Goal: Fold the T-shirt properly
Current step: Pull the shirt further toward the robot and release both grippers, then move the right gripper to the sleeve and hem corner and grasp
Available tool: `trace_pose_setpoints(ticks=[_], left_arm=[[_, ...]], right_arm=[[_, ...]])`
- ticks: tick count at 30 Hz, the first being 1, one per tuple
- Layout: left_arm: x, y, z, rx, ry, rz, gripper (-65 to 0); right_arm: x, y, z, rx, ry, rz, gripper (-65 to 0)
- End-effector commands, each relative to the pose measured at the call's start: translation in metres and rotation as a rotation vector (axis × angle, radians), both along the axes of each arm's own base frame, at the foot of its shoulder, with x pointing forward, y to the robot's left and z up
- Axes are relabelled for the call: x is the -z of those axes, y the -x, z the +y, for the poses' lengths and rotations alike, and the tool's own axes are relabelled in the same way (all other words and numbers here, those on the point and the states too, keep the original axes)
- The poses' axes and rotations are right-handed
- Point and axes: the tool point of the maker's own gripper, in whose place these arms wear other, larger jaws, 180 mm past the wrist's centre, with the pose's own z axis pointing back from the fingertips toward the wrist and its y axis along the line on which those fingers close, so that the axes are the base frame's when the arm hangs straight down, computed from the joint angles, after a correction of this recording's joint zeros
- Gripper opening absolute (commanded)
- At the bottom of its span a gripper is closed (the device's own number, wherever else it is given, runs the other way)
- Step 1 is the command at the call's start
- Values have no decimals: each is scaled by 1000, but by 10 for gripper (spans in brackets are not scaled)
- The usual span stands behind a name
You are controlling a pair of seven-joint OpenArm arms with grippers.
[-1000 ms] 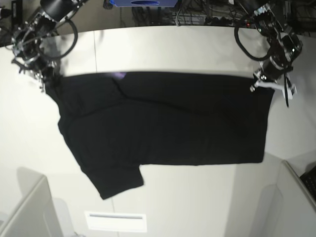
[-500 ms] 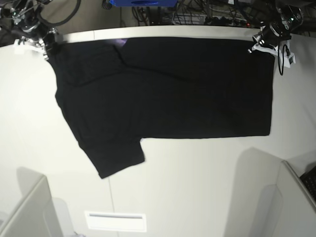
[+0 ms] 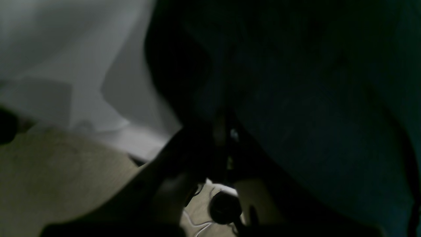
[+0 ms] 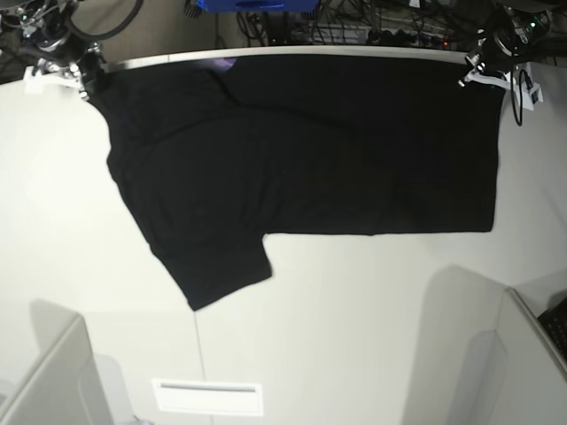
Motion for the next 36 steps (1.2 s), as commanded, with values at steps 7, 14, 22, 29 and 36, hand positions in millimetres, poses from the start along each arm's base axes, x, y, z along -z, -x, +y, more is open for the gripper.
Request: trace_pose_setpoints(ticks=[7, 14, 22, 29, 36], left_arm=[[-9, -4, 7, 2, -33, -28, -650], [-9, -4, 7, 2, -33, -28, -650], [-9, 9, 16, -27, -33, 14, -591], [-22, 17, 42, -80, -79, 10, -110], [-58, 15, 75, -149, -190, -65, -51]], right_arm=[[-6, -4, -3, -3, 24, -21, -650], [-4, 1, -3, 0, 19, -9, -650], [-2, 12, 0, -8, 4, 21, -570], [-2, 14, -2, -2, 13, 22, -333], [-34, 1, -33, 38, 192, -71, -327]])
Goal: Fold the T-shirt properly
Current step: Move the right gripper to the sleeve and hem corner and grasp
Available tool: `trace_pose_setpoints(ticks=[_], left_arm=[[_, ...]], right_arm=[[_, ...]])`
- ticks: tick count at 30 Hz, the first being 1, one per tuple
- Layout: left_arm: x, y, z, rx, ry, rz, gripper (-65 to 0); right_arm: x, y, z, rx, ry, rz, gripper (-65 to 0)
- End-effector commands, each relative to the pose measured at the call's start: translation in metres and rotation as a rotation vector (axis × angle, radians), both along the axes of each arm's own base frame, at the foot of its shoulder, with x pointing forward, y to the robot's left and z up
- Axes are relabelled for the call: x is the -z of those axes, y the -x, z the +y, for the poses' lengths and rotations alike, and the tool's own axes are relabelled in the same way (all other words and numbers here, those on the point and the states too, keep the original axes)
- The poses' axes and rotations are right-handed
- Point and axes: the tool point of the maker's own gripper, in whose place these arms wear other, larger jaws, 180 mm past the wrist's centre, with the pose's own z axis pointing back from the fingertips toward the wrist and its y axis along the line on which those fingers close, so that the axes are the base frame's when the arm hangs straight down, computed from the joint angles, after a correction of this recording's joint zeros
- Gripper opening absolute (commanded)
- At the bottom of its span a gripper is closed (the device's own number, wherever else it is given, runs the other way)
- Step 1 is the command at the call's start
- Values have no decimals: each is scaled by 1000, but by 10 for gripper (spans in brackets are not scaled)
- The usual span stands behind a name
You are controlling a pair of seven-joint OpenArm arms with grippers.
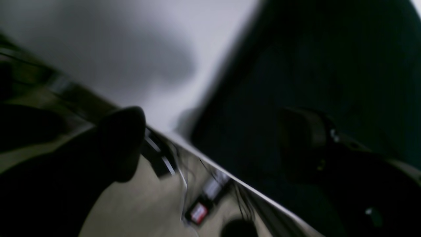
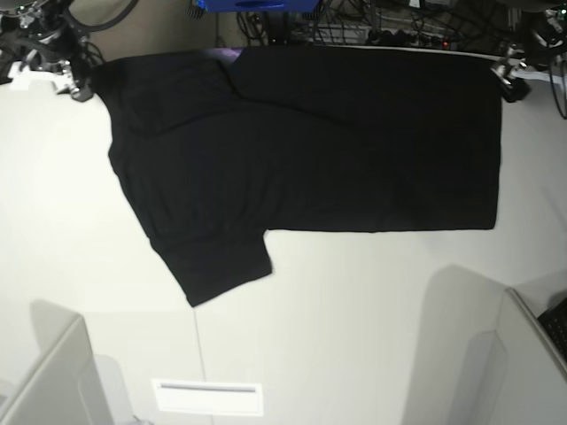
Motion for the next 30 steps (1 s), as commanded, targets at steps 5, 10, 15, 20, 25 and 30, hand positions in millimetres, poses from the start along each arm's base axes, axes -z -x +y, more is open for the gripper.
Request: trace_pose_setpoints(ticks=[5, 10, 15, 20, 25, 30], left_arm=[[-34, -19, 30, 9, -108, -64, -51], [-34, -46, 19, 79, -98, -90, -53], [-23, -70, -8, 176, -55, -95, -171], [-28, -86, -11, 185, -53, -135, -275], [-33, -90, -9, 200, -68, -136, -275], [-37, -88, -2, 202, -89, -128, -275]], right_arm=[[-30, -72, -24, -102, 129, -112, -324], [-57, -159, 29, -320, 100, -232, -329], [-78, -245, 73, -433, 132, -275, -321], [-51, -318, 89, -492, 173, -145, -215], [-21, -361, 85, -526, 208, -102, -189], [10, -375, 84, -606, 316, -30, -188]])
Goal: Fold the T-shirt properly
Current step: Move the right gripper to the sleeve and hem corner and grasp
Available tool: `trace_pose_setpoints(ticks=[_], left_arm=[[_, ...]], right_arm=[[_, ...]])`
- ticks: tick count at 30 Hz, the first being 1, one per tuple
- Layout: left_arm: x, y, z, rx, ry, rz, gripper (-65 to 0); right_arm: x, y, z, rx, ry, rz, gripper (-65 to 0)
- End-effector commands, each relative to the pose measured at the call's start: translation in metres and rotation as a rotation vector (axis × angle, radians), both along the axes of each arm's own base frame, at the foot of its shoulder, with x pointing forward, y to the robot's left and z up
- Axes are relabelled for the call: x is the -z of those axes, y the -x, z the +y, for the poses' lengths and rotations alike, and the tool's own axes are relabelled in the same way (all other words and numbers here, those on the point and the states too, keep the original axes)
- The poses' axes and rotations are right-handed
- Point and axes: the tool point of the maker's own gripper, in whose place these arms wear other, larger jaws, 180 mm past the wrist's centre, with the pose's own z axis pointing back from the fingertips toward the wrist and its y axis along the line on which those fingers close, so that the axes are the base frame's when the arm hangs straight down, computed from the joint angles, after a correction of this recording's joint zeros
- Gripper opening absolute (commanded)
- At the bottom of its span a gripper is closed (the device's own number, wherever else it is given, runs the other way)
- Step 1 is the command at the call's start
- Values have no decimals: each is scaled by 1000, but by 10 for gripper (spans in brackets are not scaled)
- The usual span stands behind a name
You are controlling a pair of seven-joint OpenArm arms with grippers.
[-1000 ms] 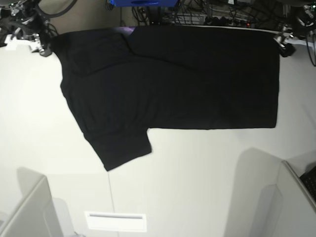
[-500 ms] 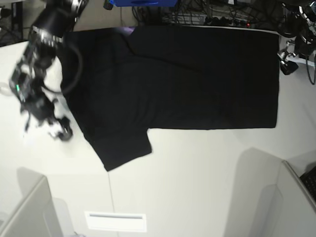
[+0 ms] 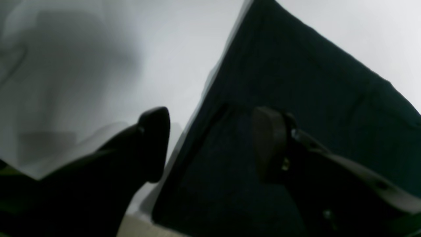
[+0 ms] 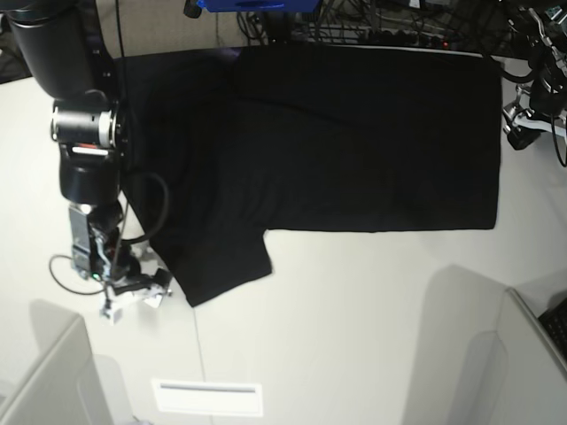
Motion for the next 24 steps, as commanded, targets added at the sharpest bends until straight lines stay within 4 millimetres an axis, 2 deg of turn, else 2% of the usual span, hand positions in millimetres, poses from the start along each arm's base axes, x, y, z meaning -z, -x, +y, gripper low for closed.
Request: trace_pose_setpoints(ticks=[1, 2, 7, 9, 11, 19, 20, 24], left_arm=[[-14, -6, 8, 11, -44, -33, -275], [-15, -6, 9, 13, -47, -32, -275], [-16, -8, 10, 13, -51, -34, -275], [-16, -8, 10, 13, -51, -36, -275], [-17, -9, 10, 13, -51, -37, -275], [-17, -9, 10, 12, -50, -39, -275], [-17, -9, 10, 12, -50, -39, -275], [-17, -9, 10, 12, -50, -40, -275]], right_arm=[[-19, -19, -3, -11, 21, -58, -188], [-16, -18, -1, -30, 35, -45, -188], [-10, -9, 37, -248, 32, -15, -195], [-5, -4, 46, -282, 38, 8, -224], [2, 3, 51, -300, 45, 21, -240], [2, 9, 61, -335, 54, -20, -248], [2, 10, 61, -333, 54, -18, -258], [10, 18, 62, -337, 52, 1, -377]])
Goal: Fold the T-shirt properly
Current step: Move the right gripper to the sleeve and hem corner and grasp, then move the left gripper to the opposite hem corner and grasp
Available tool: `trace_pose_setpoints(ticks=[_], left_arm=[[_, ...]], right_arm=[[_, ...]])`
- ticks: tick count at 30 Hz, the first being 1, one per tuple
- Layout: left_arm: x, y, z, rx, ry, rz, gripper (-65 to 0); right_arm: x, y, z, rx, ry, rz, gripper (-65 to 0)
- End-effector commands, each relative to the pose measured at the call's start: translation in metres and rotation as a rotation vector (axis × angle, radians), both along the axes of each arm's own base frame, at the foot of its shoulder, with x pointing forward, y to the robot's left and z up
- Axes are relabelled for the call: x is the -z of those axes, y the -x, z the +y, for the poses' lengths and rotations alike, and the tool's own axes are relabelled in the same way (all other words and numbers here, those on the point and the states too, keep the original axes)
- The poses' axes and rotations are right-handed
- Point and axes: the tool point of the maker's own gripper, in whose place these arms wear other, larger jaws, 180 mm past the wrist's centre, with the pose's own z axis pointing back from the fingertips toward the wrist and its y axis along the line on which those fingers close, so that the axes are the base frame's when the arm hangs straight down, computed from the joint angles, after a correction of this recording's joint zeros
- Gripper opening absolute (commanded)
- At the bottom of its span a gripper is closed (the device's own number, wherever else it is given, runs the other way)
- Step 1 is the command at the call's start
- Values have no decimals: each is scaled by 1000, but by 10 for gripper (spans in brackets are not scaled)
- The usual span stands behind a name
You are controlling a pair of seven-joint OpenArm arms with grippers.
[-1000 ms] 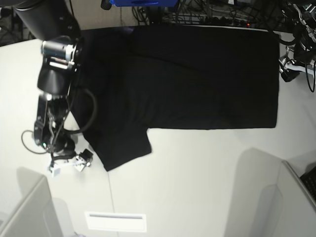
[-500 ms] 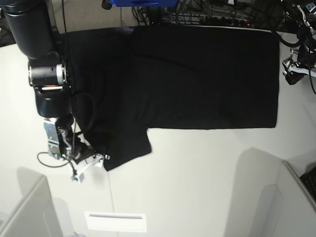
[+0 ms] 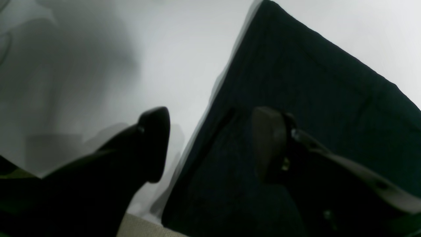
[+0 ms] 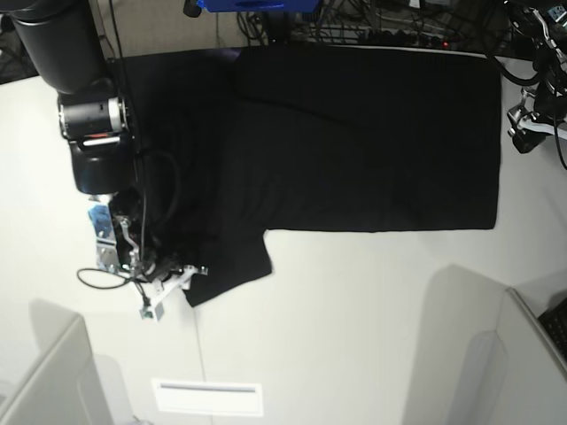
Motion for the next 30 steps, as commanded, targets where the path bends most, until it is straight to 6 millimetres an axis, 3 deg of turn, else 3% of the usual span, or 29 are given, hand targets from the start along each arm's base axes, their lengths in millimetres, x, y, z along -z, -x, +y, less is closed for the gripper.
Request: trace_pose_setpoints(ticks=[1, 6, 7, 10, 12, 17, 20, 28, 30], left_arm=[[-11, -5, 5, 7, -28, -30, -275], [-11, -5, 5, 7, -28, -30, -275], [-11, -5, 5, 6, -27, -30, -275], [-11, -16, 8, 1, -12, -48, -275], [-8, -23, 16, -11, -12, -44, -273], [-5, -68, 37, 6, -104, 16, -273], [9, -97, 46, 14, -113, 80, -273], [40, -165, 37, 60, -17, 124, -273], [47, -172, 38, 78, -33, 133, -273]], right_arm=[[0, 3, 2, -14, -4, 27, -396], [2, 5, 1, -12, -5, 28, -425], [1, 4, 1, -8, -8, 26, -461], [0, 3, 1, -5, -13, 24, -650], [-1, 2, 1, -1, -13, 21, -650], [-1, 2, 1, -2, -13, 21, -650], [-1, 2, 2, -3, -14, 21, -650], [-1, 3, 2, -4, -14, 27, -650], [-1, 3, 2, -4, -14, 27, -650]])
